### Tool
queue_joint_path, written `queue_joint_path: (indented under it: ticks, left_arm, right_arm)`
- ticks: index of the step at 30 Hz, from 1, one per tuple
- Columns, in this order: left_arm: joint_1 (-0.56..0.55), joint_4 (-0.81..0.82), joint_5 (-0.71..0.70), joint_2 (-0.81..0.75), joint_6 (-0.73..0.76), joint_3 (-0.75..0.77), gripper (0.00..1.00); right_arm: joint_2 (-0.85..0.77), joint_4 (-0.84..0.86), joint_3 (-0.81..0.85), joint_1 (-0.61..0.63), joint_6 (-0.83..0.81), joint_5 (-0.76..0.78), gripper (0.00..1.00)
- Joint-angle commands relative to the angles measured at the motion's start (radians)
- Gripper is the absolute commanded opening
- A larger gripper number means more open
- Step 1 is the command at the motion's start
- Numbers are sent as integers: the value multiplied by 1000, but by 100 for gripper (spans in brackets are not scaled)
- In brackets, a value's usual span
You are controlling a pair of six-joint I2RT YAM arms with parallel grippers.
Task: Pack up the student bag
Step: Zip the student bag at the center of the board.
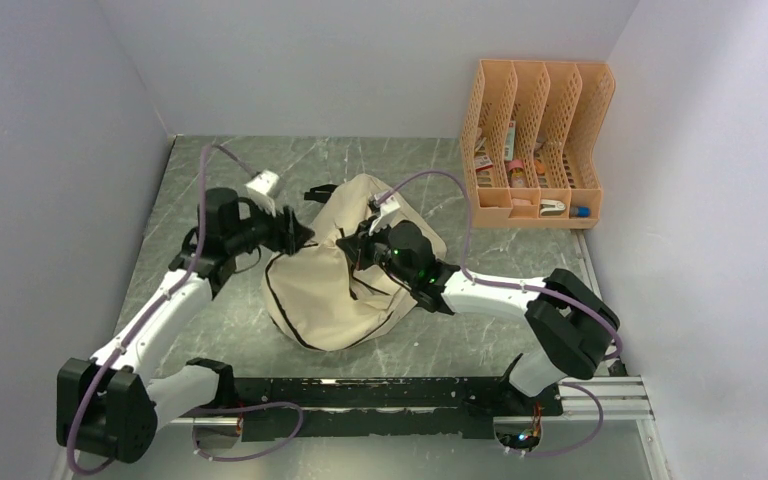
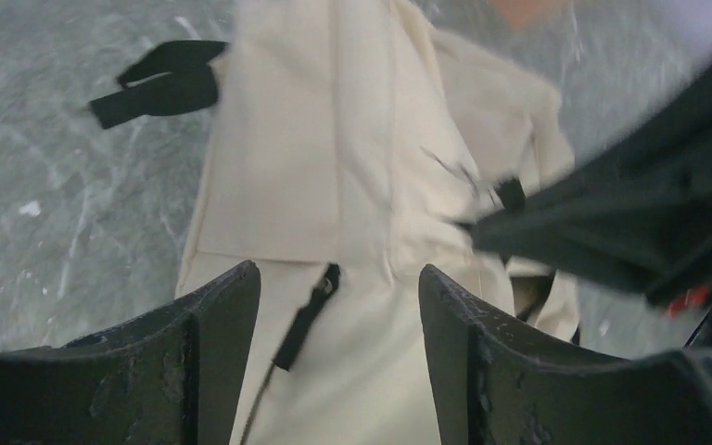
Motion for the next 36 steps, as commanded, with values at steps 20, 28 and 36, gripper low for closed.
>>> queue_joint_path:
  ticks: [20,28,36]
  left_arm:
    - [-200,-53,137,149,780,52,53]
    - [-217,-105,129,201,822,88,26]
    - [-219,-116,98,177,791,101,5]
  right_arm:
    - [-72,-6,9,6,-47,-34,0]
    - [-55,-4,18,5,-50,-34,0]
    - [-44,-42,19,-2,-22,87,0]
